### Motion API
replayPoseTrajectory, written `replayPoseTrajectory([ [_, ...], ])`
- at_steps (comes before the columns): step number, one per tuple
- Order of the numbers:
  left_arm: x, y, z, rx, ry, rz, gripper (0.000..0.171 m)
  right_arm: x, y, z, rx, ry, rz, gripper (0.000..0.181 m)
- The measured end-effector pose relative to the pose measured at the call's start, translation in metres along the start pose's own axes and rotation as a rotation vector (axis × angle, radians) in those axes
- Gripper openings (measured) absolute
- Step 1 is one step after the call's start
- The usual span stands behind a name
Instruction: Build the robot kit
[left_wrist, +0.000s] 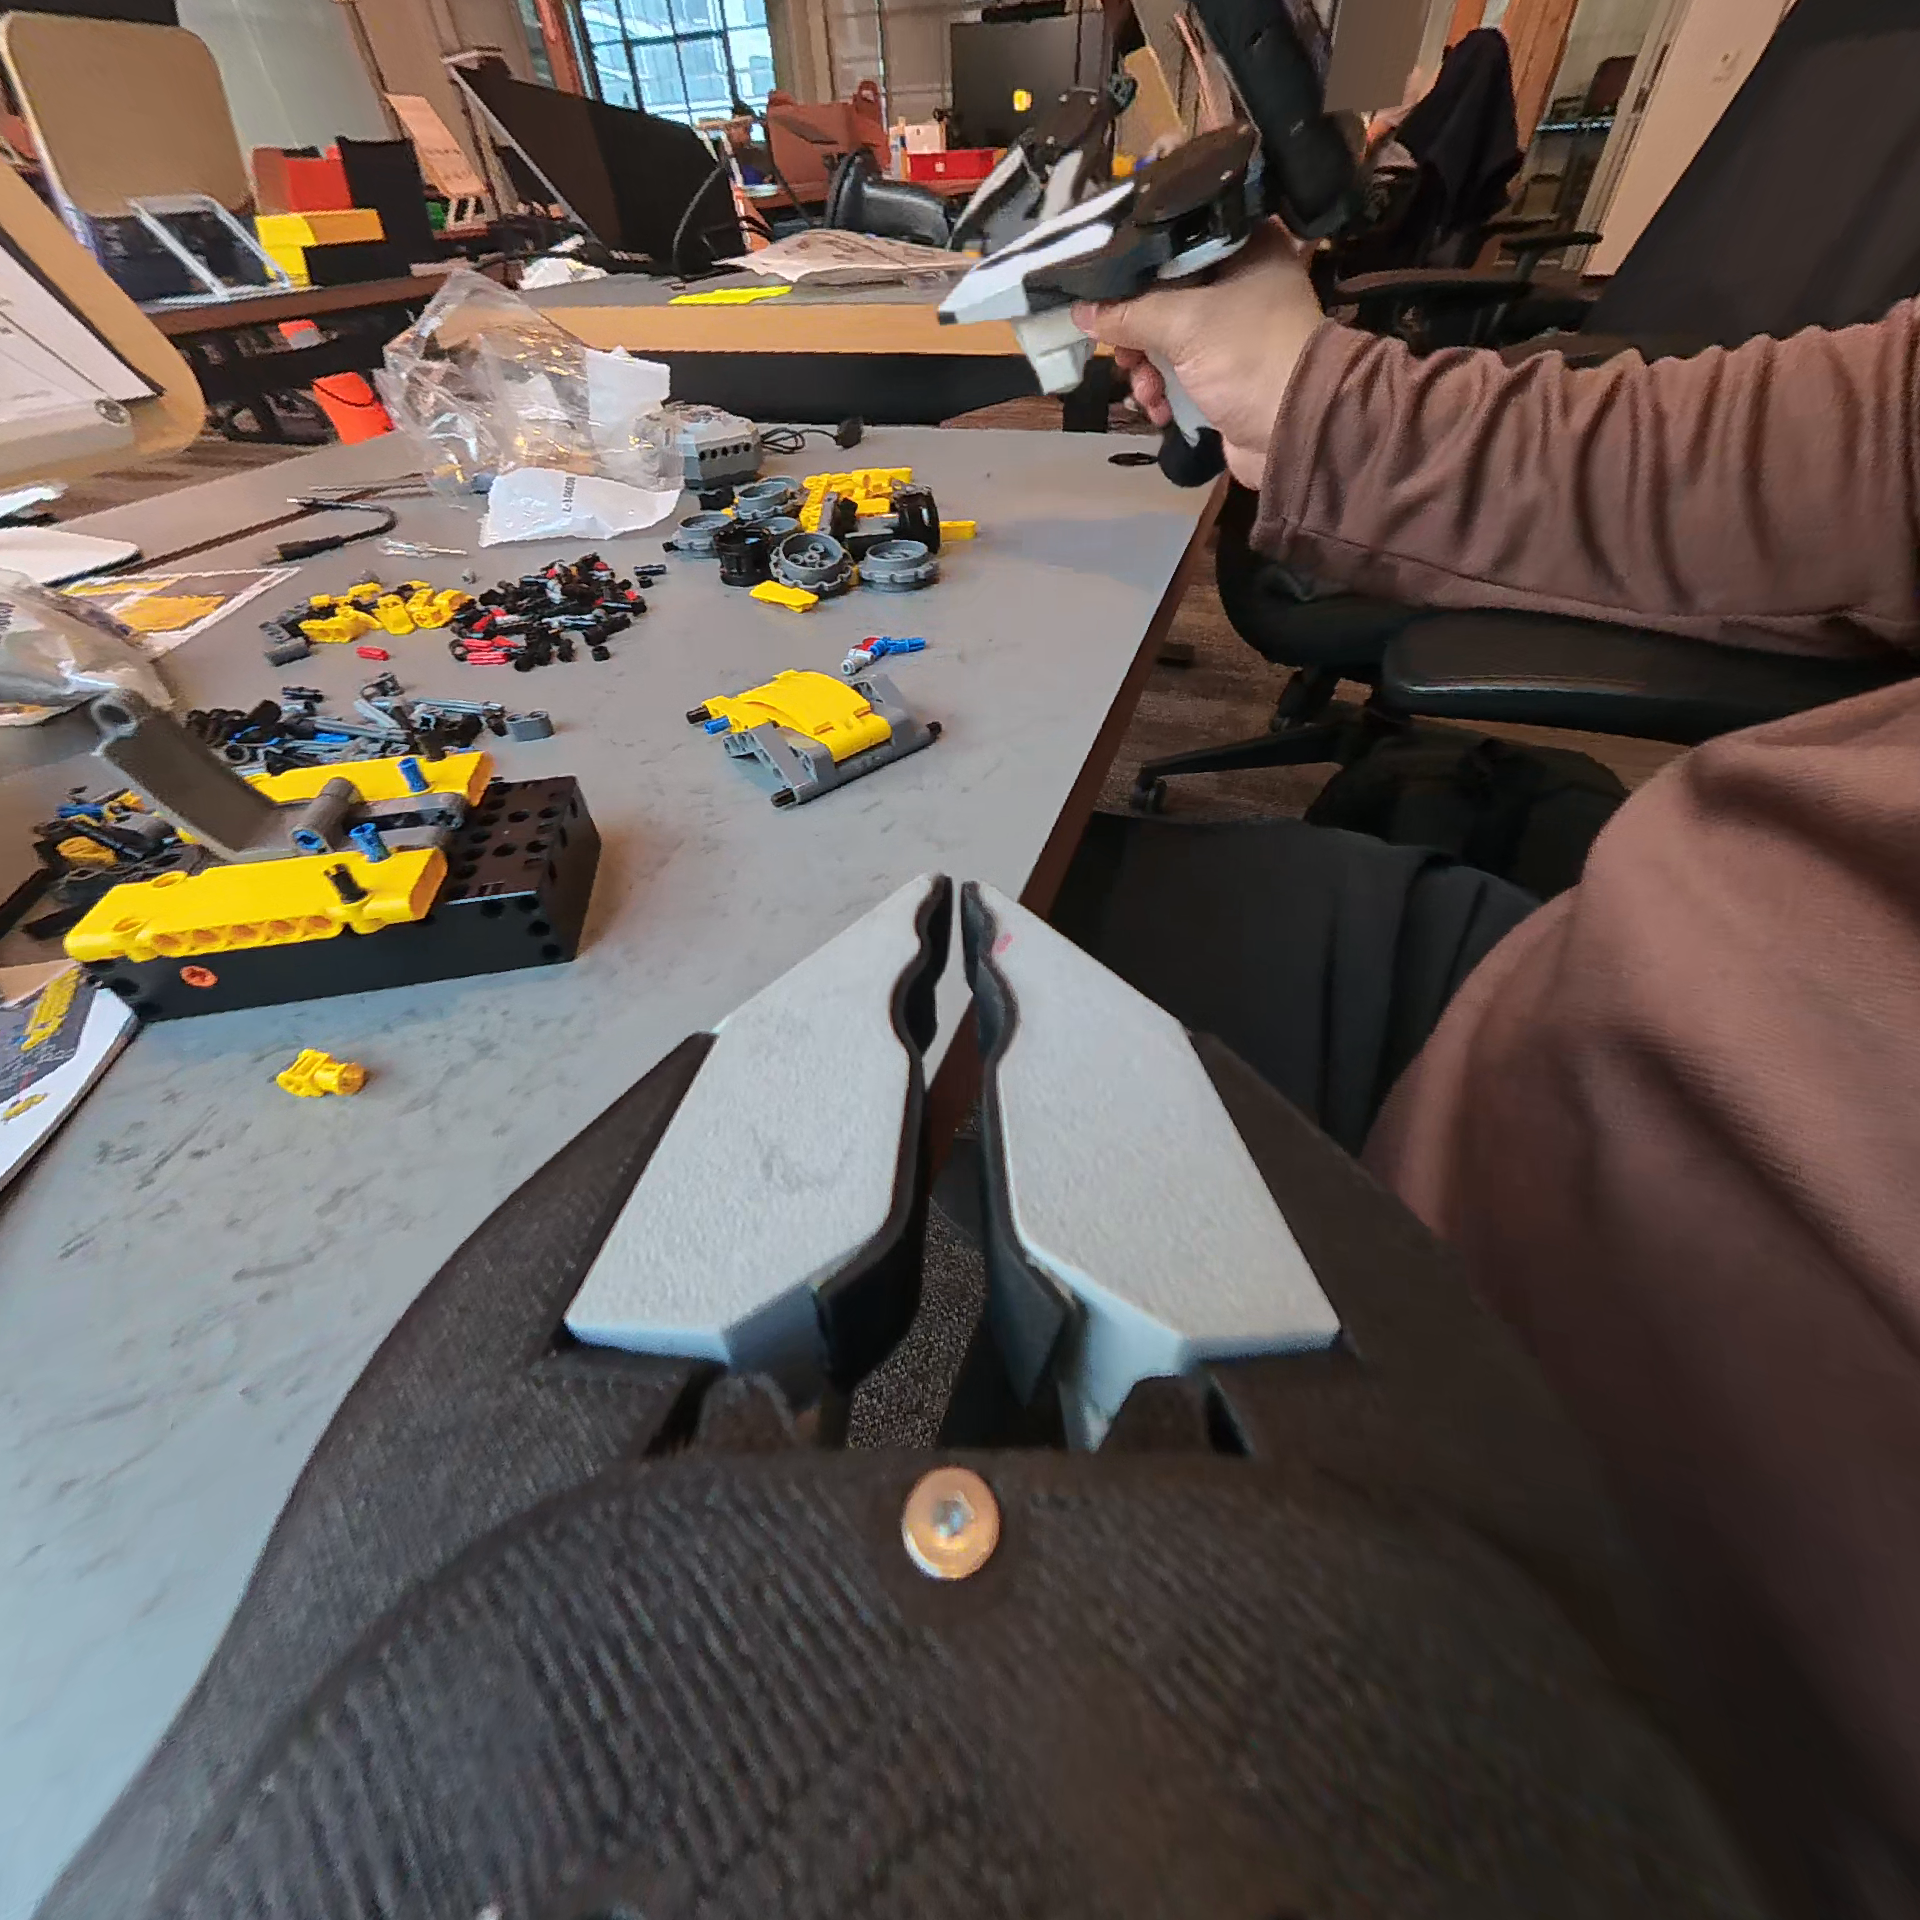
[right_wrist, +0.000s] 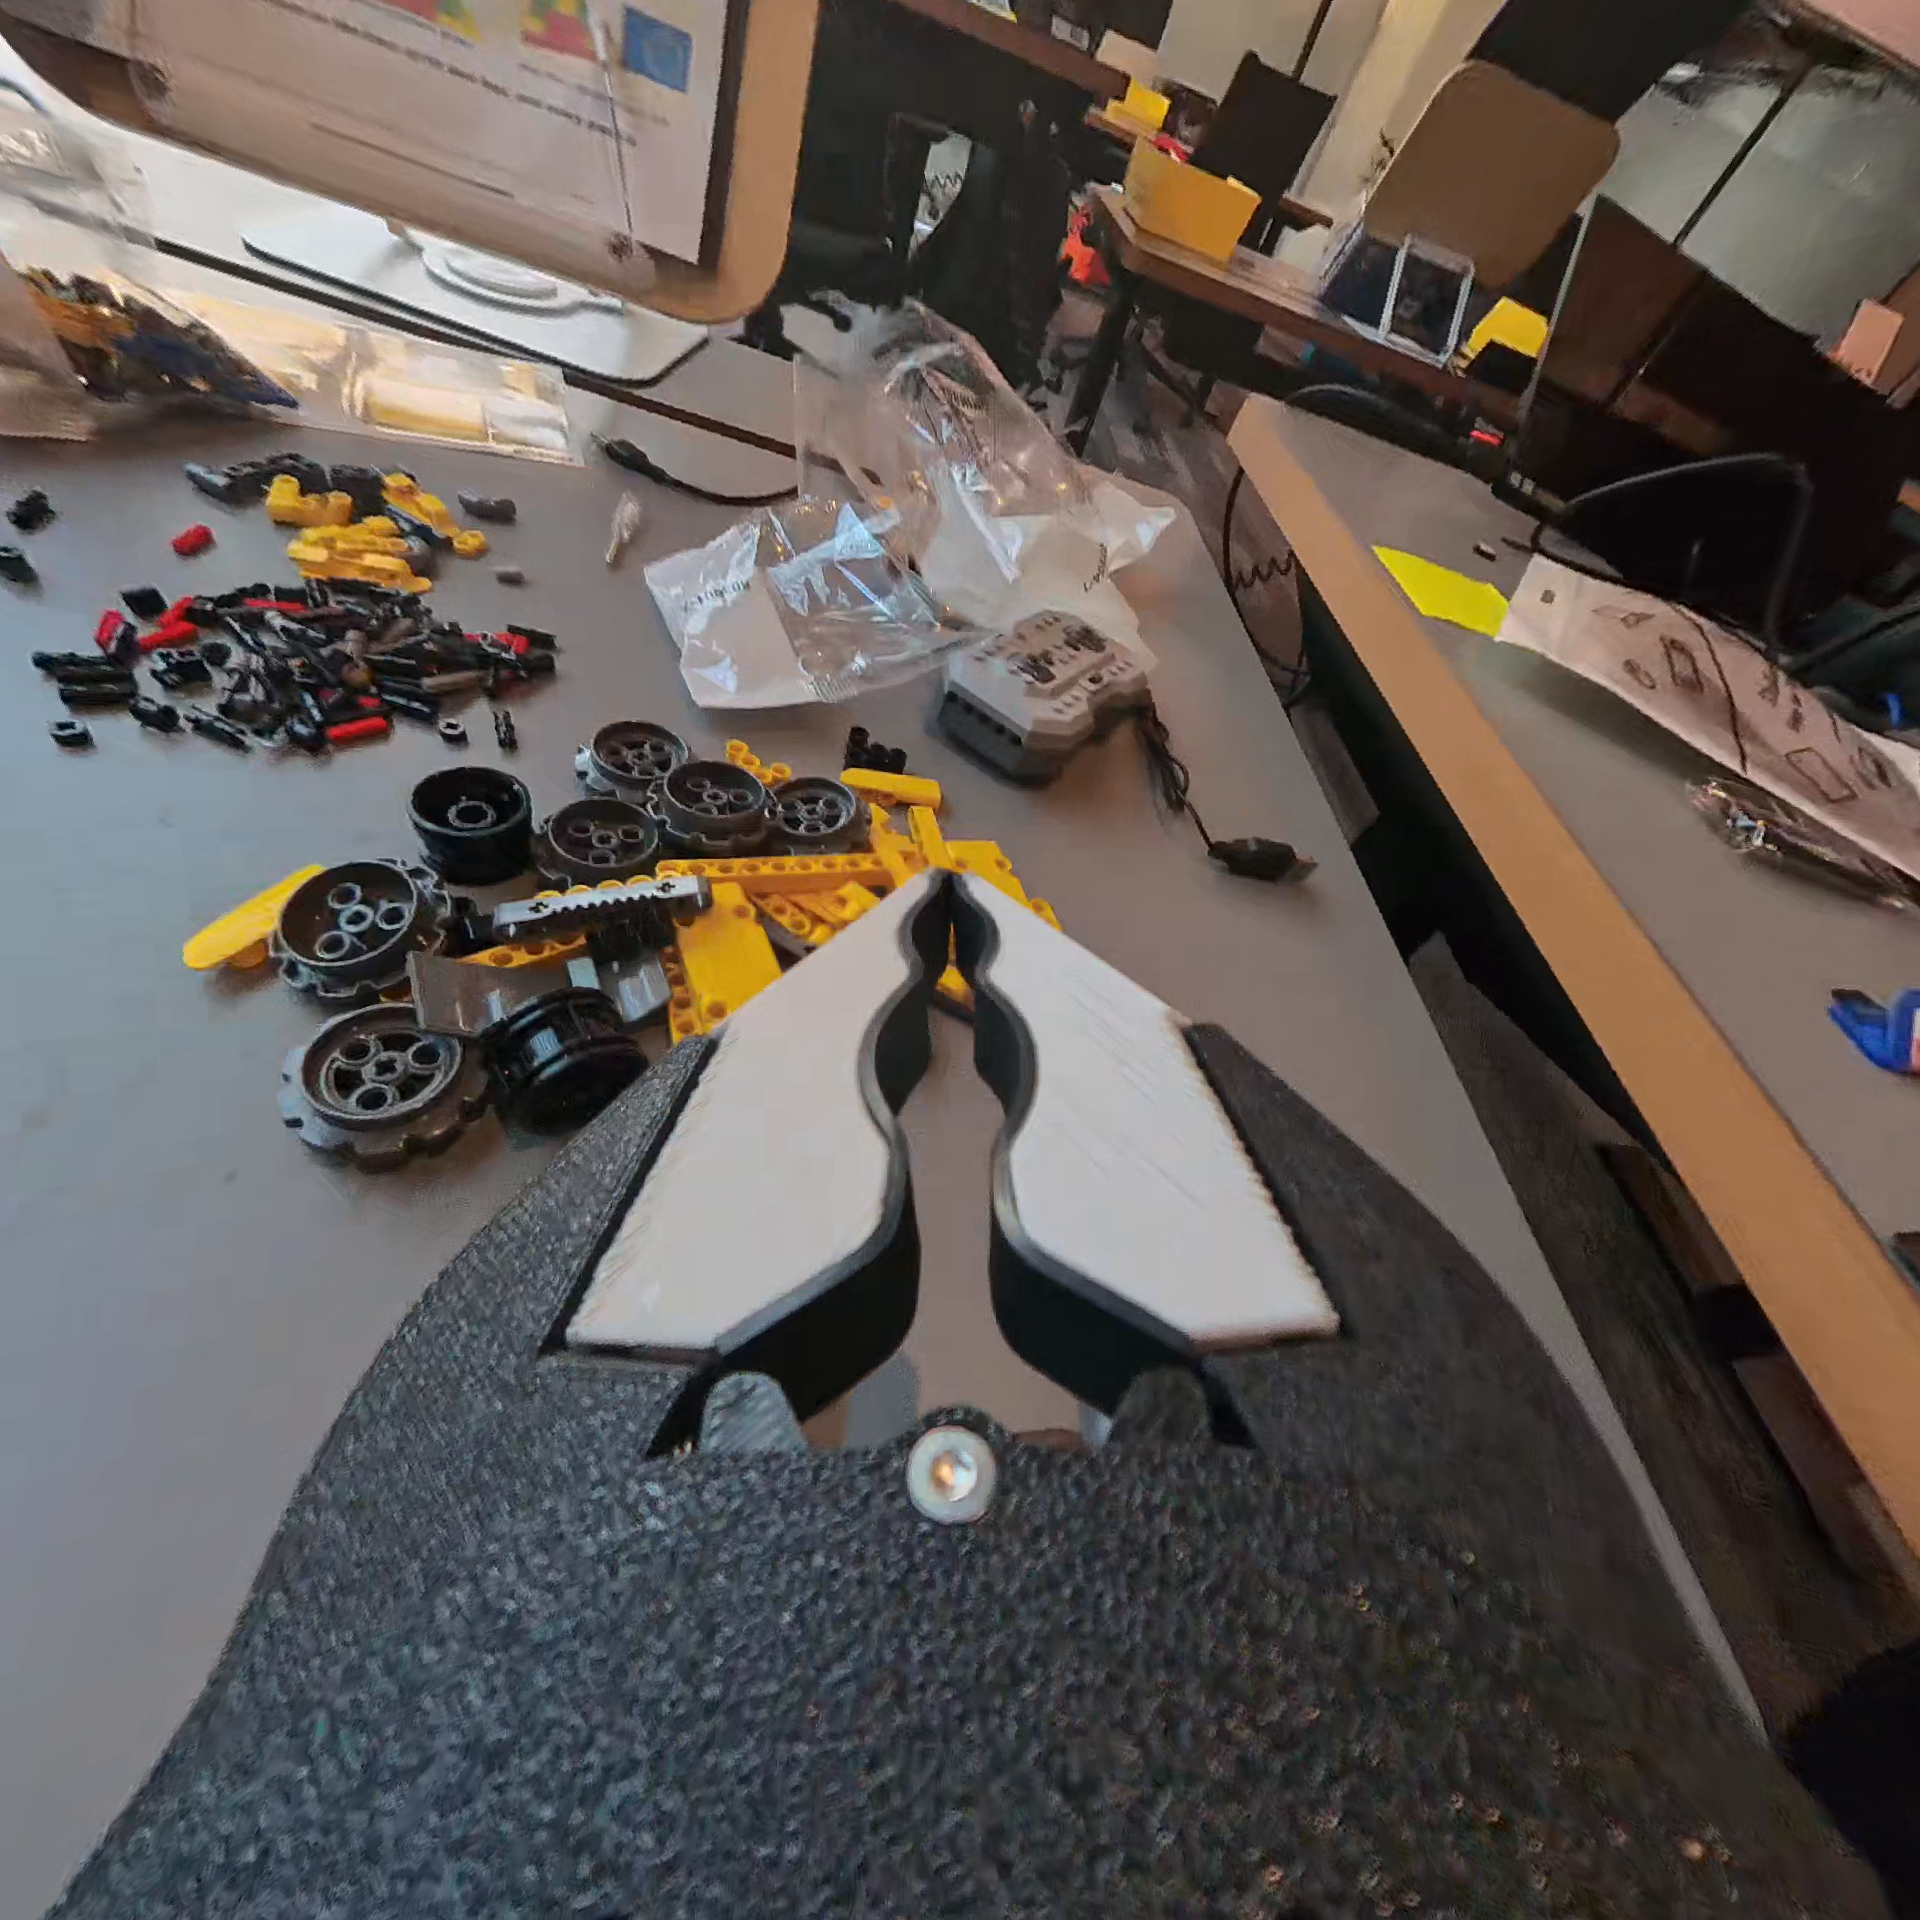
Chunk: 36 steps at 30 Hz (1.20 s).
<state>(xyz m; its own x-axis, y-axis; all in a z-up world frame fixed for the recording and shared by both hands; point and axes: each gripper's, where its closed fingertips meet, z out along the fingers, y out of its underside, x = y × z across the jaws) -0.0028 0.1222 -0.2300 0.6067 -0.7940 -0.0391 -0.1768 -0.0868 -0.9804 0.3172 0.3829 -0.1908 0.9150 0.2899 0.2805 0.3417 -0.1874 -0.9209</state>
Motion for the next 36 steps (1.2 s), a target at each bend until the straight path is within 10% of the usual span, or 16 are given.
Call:
replayPoseTrajectory([
  [19, -0.005, -0.037, 0.002, 0.137, 0.027, -0.076, 0.009, -0.026, 0.009, 0.004, -0.087, -0.127, -0.006, 0.000],
  [36, -0.093, -0.015, 0.028, -0.152, -0.026, -0.008, 0.026, 0.031, -0.010, 0.081, -0.036, 0.005, 0.111, 0.000],
])
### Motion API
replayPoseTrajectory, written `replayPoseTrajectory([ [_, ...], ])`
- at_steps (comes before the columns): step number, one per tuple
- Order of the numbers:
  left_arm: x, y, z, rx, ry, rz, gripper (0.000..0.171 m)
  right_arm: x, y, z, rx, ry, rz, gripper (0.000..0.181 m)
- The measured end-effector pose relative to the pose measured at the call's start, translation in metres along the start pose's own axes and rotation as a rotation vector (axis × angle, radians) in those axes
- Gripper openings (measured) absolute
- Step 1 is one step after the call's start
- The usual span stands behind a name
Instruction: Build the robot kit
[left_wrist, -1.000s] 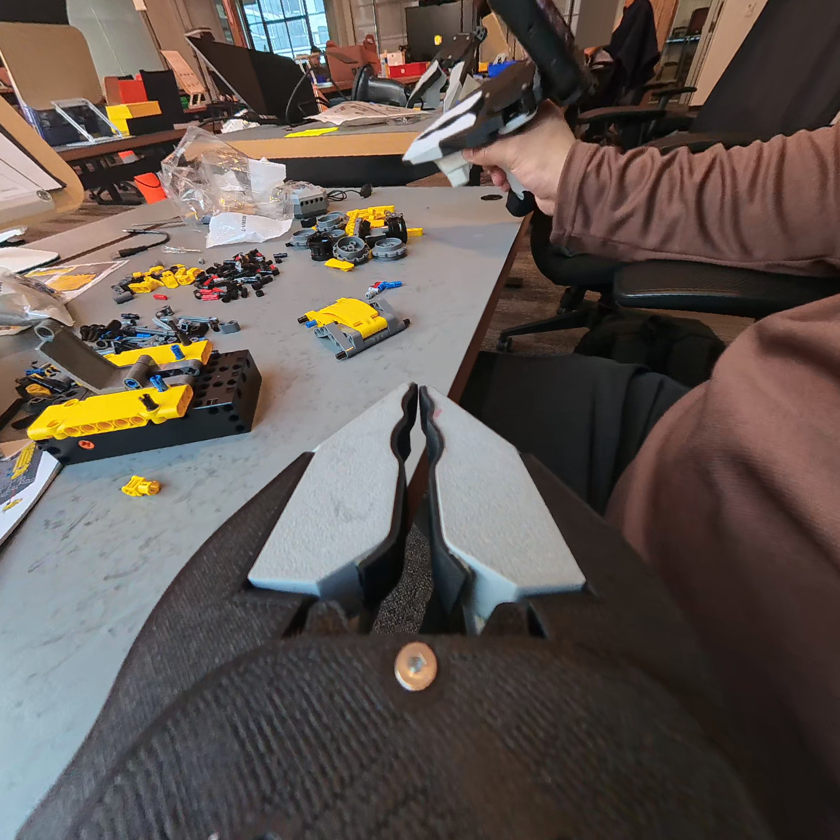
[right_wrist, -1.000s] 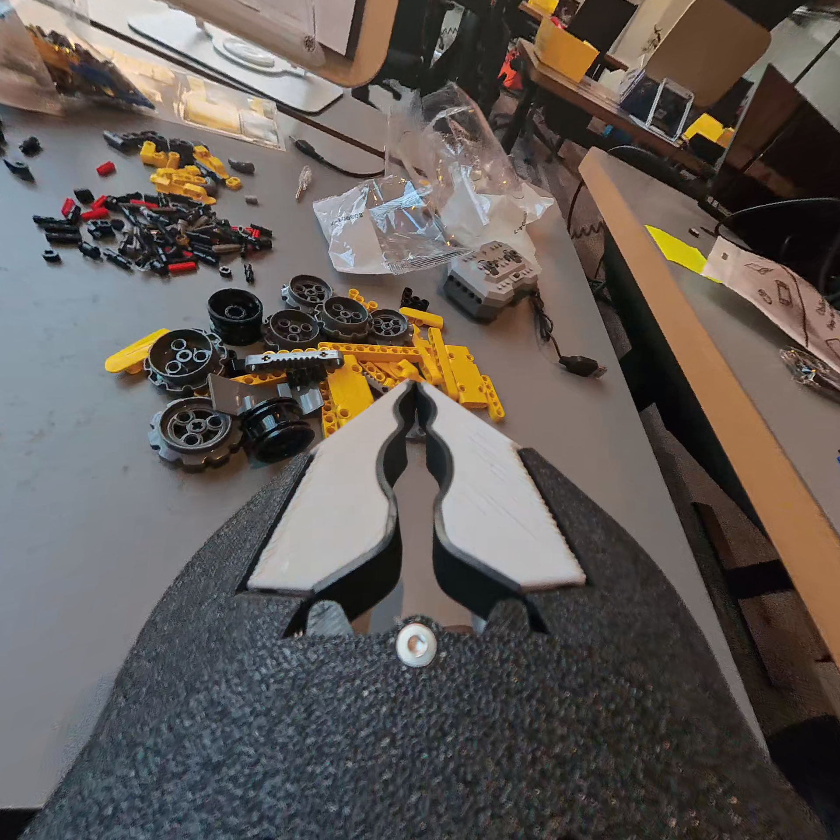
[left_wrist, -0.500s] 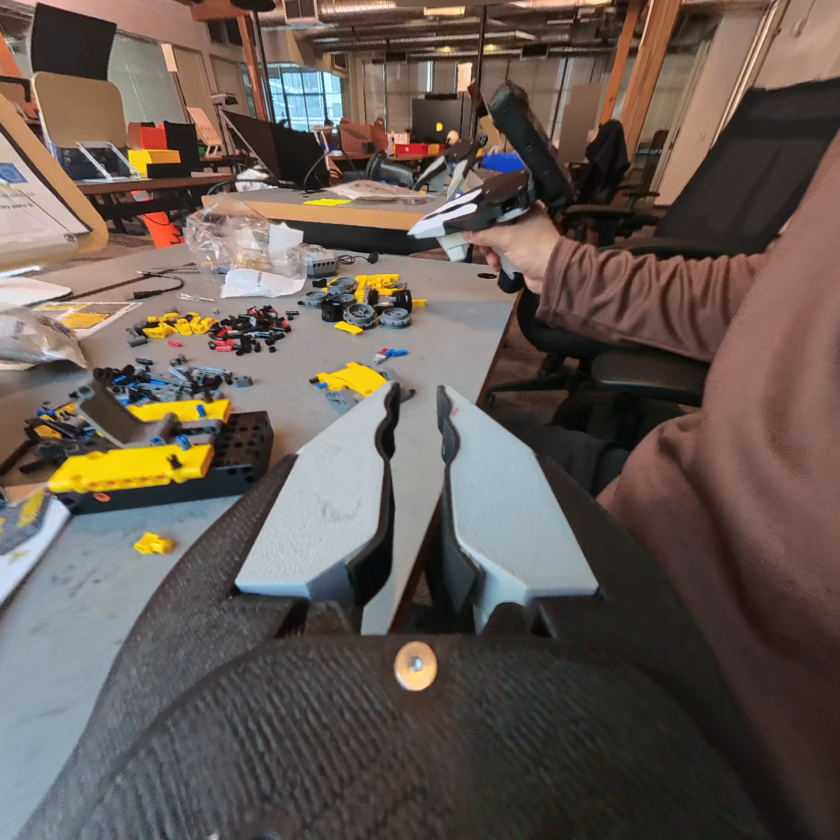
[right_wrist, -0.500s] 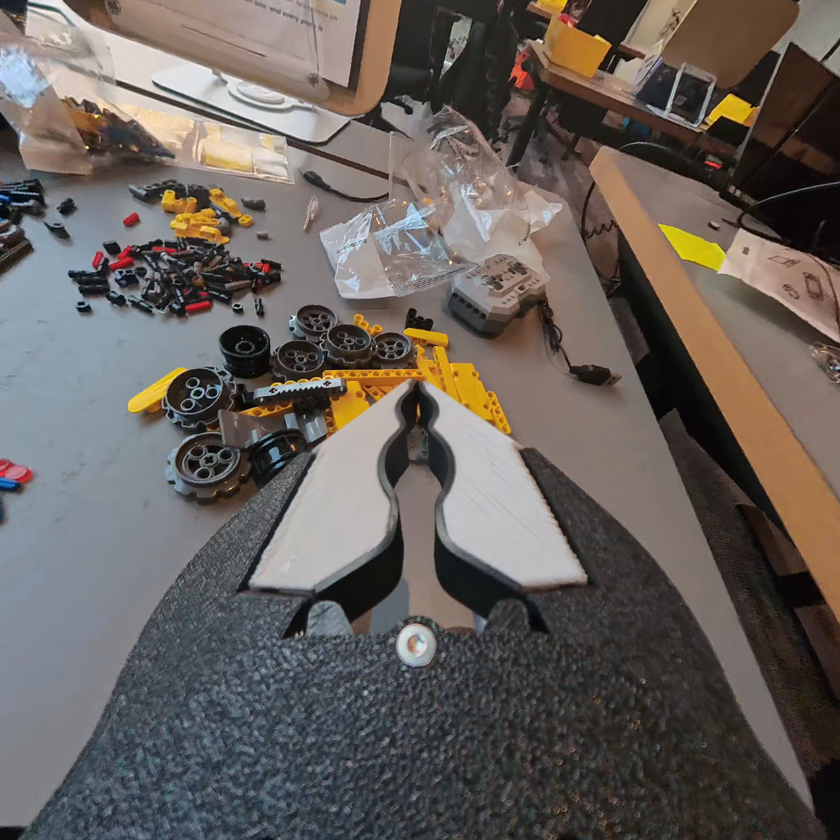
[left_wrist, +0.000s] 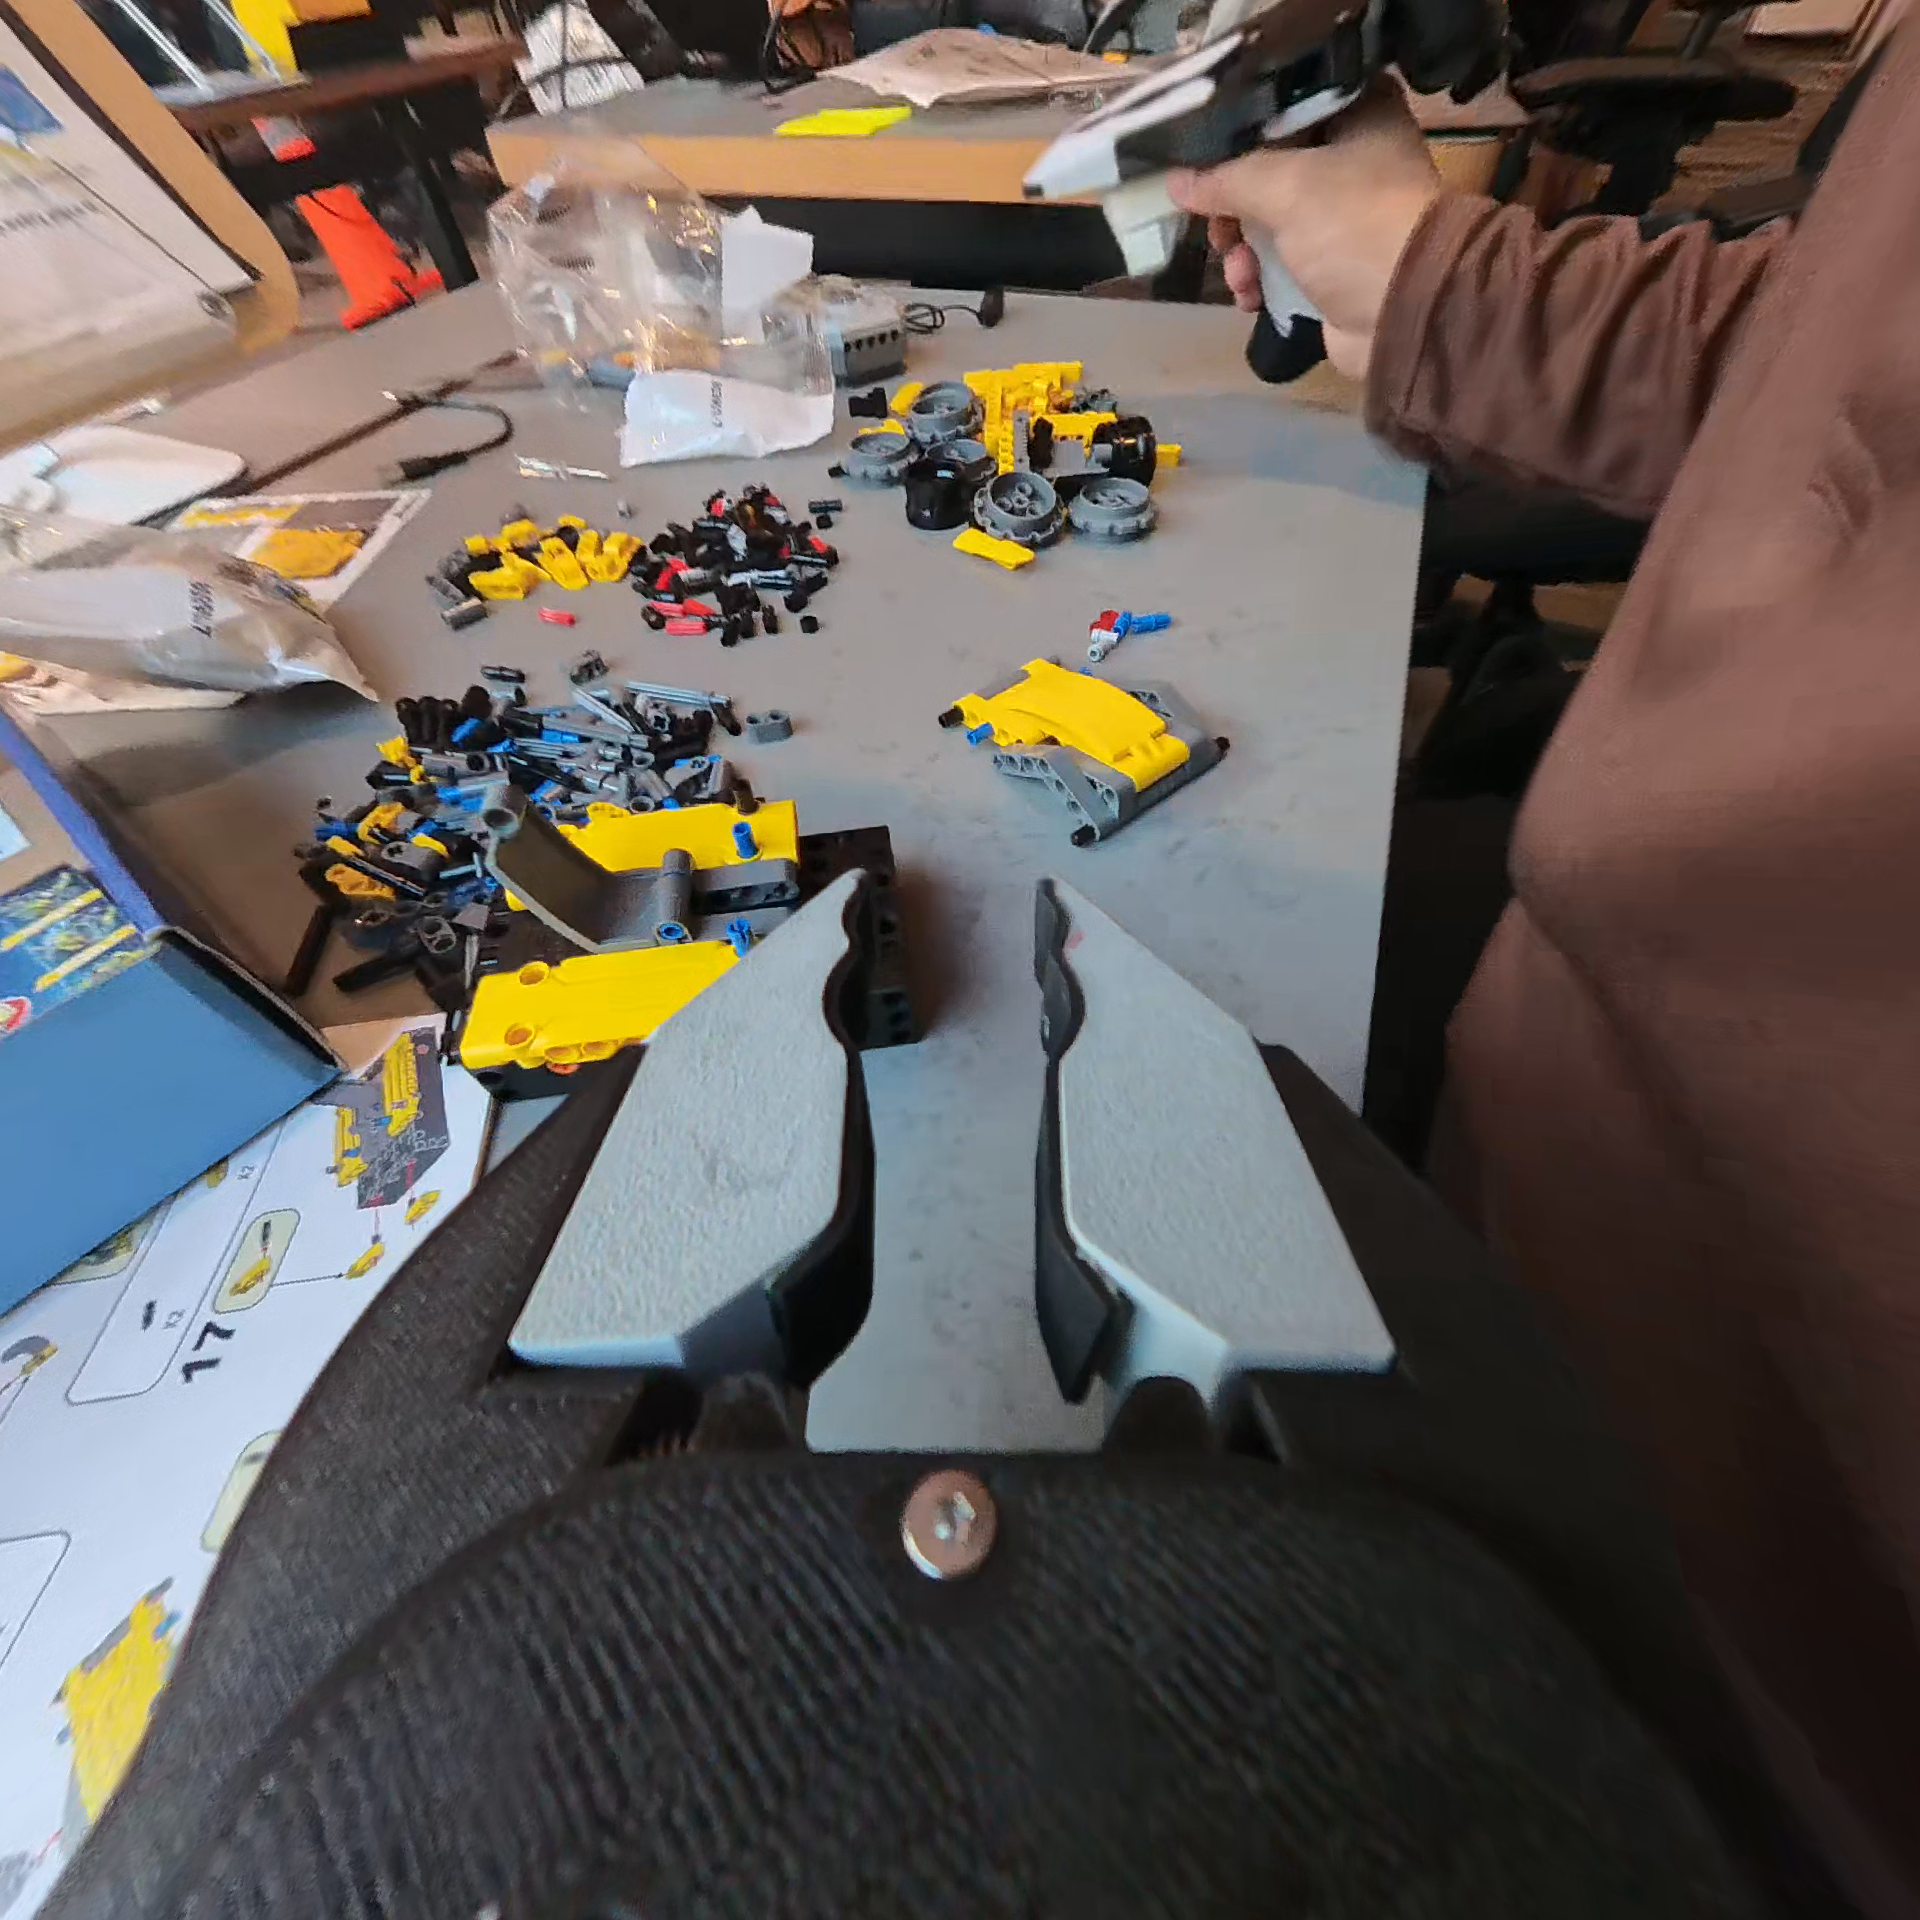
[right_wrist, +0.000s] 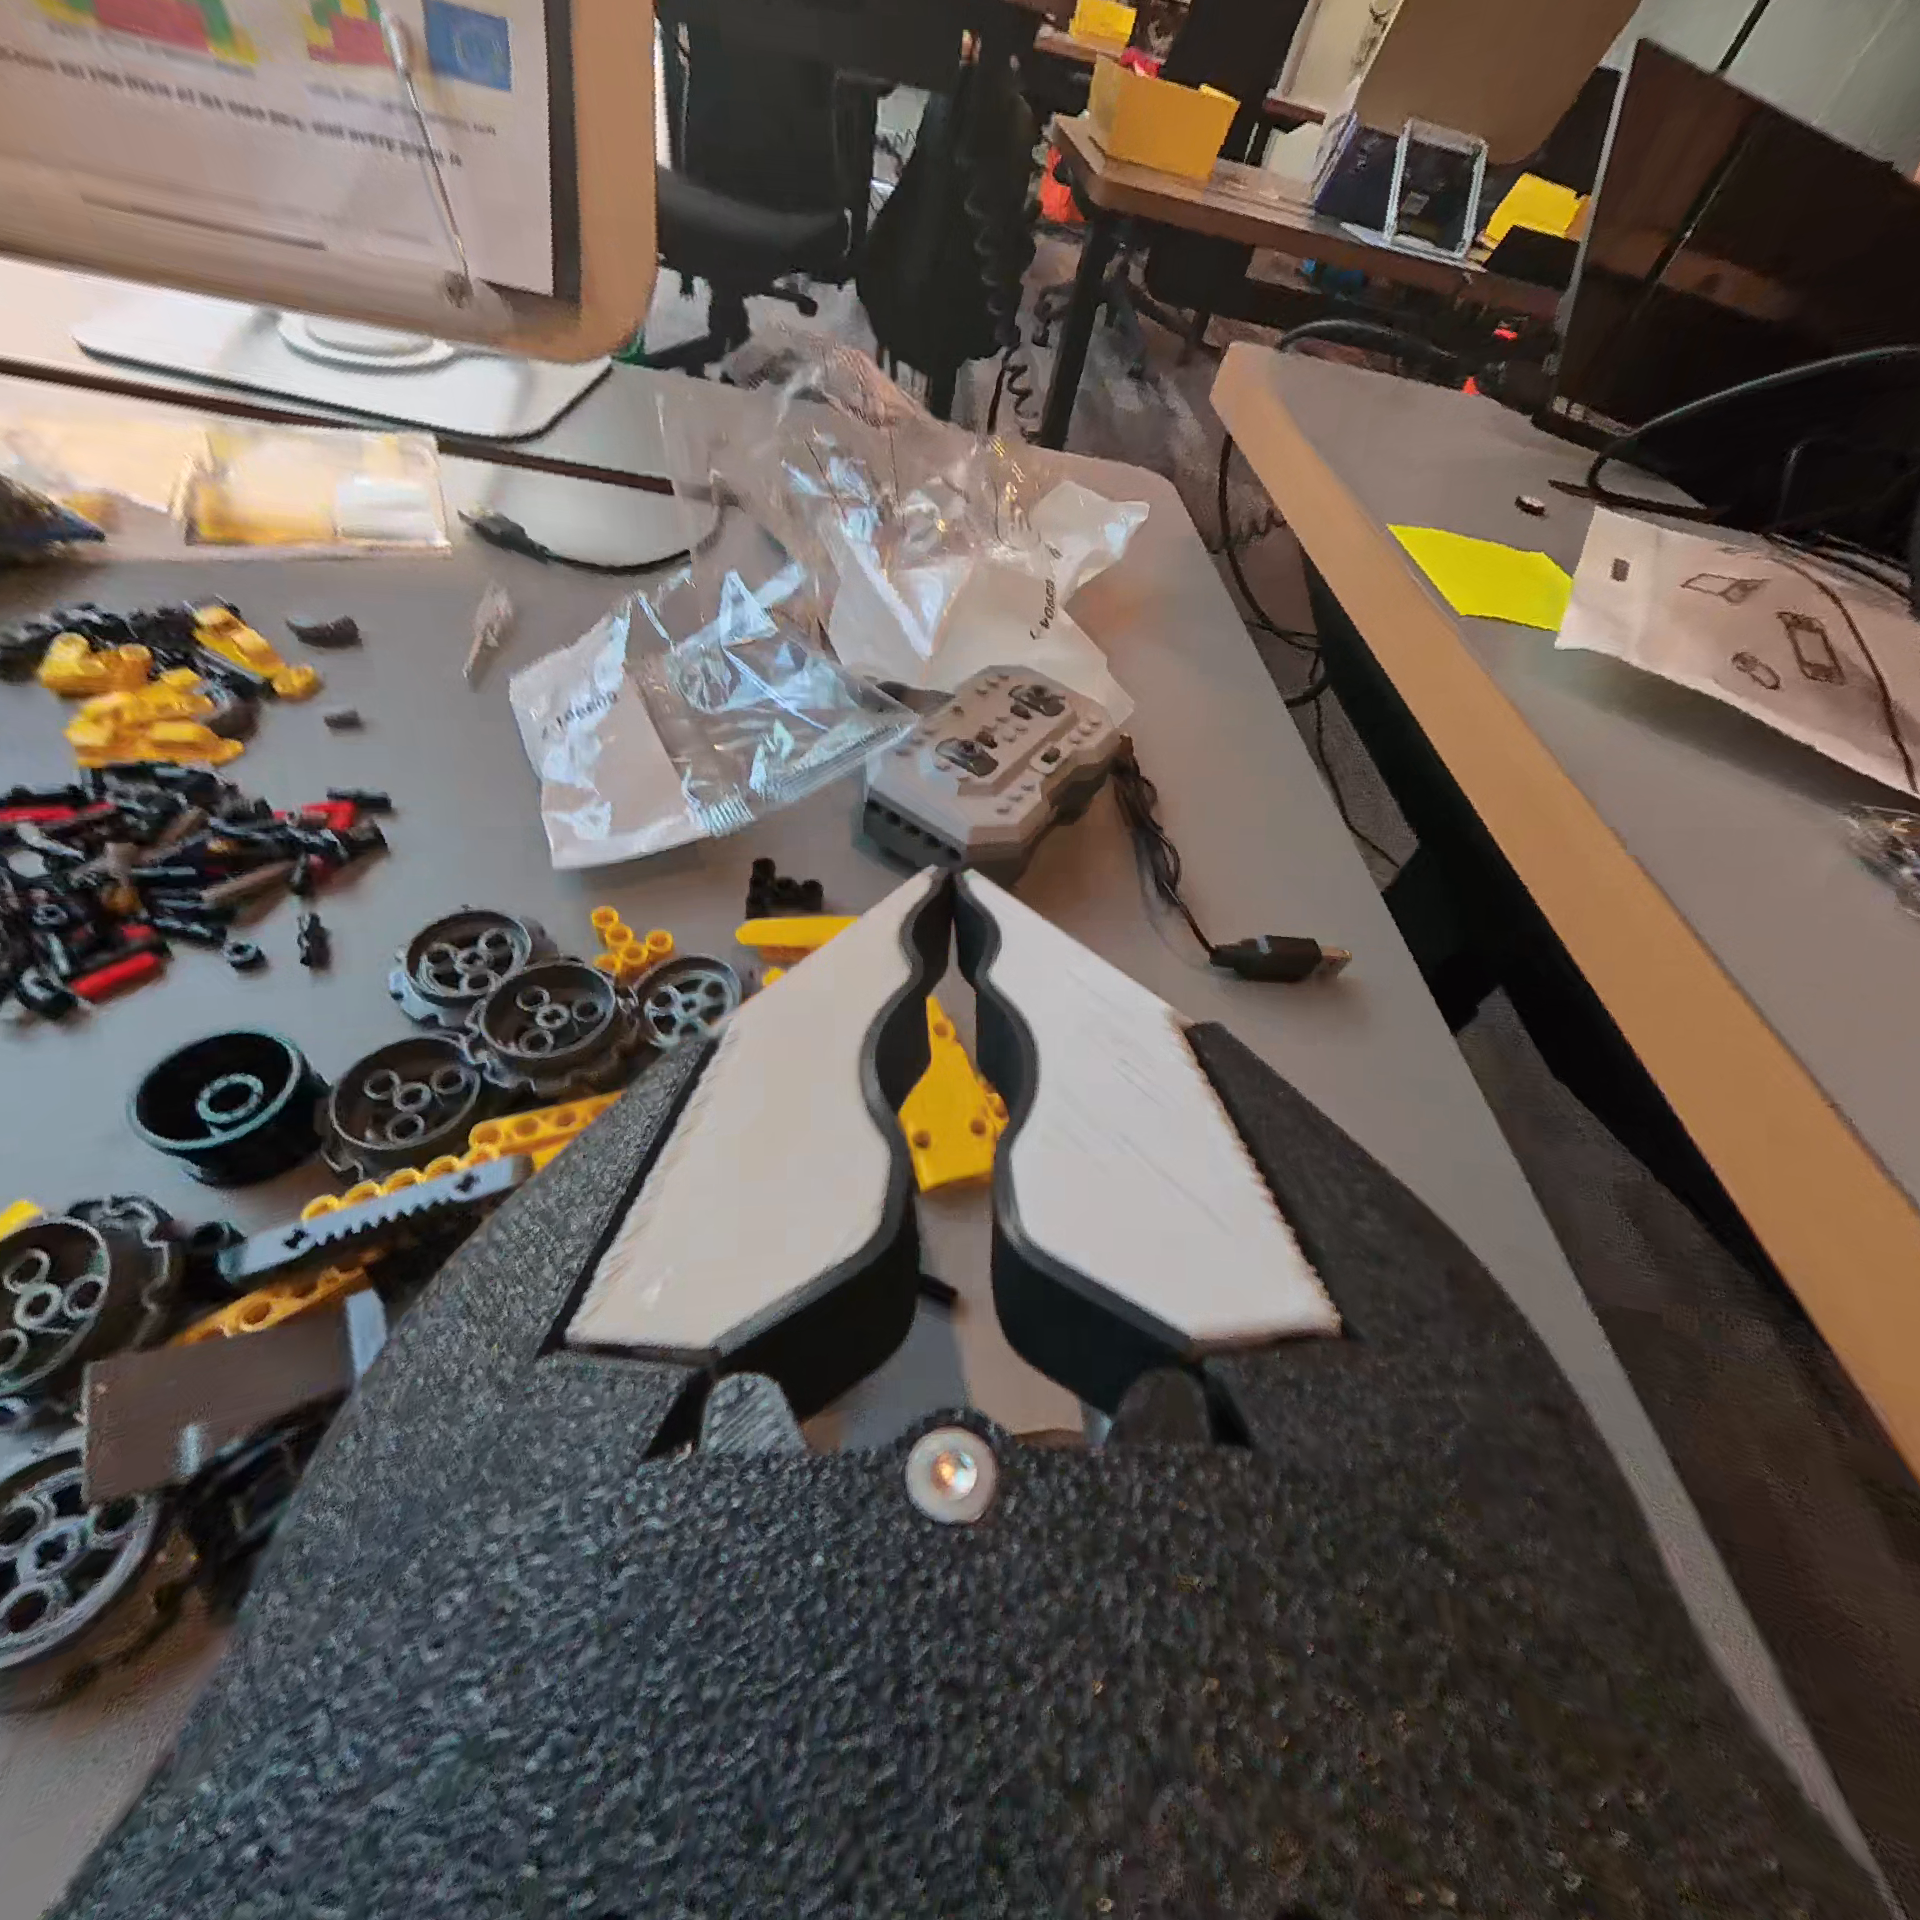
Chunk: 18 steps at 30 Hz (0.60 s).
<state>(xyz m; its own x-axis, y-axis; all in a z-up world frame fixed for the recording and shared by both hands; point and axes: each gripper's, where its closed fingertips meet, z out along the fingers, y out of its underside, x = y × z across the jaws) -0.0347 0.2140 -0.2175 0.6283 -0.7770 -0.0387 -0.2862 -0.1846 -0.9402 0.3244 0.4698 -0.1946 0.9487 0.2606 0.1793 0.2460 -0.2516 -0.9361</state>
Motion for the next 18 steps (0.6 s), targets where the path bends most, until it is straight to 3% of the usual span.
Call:
replayPoseTrajectory([
  [6, -0.012, 0.000, -0.001, 0.014, 0.035, -0.153, 0.028, -0.020, -0.018, 0.007, 0.017, -0.070, 0.010, 0.003],
  [11, -0.008, -0.006, -0.006, 0.060, 0.026, -0.099, 0.031, -0.034, -0.028, -0.005, 0.083, -0.145, 0.063, 0.010],
  [14, -0.013, -0.009, -0.009, 0.085, -0.013, -0.100, 0.036, -0.050, -0.036, -0.014, 0.053, -0.246, 0.133, 0.031],
  [18, -0.011, -0.008, -0.011, 0.084, -0.018, -0.091, 0.036, -0.077, -0.044, -0.036, 0.047, -0.342, 0.122, 0.041],
])
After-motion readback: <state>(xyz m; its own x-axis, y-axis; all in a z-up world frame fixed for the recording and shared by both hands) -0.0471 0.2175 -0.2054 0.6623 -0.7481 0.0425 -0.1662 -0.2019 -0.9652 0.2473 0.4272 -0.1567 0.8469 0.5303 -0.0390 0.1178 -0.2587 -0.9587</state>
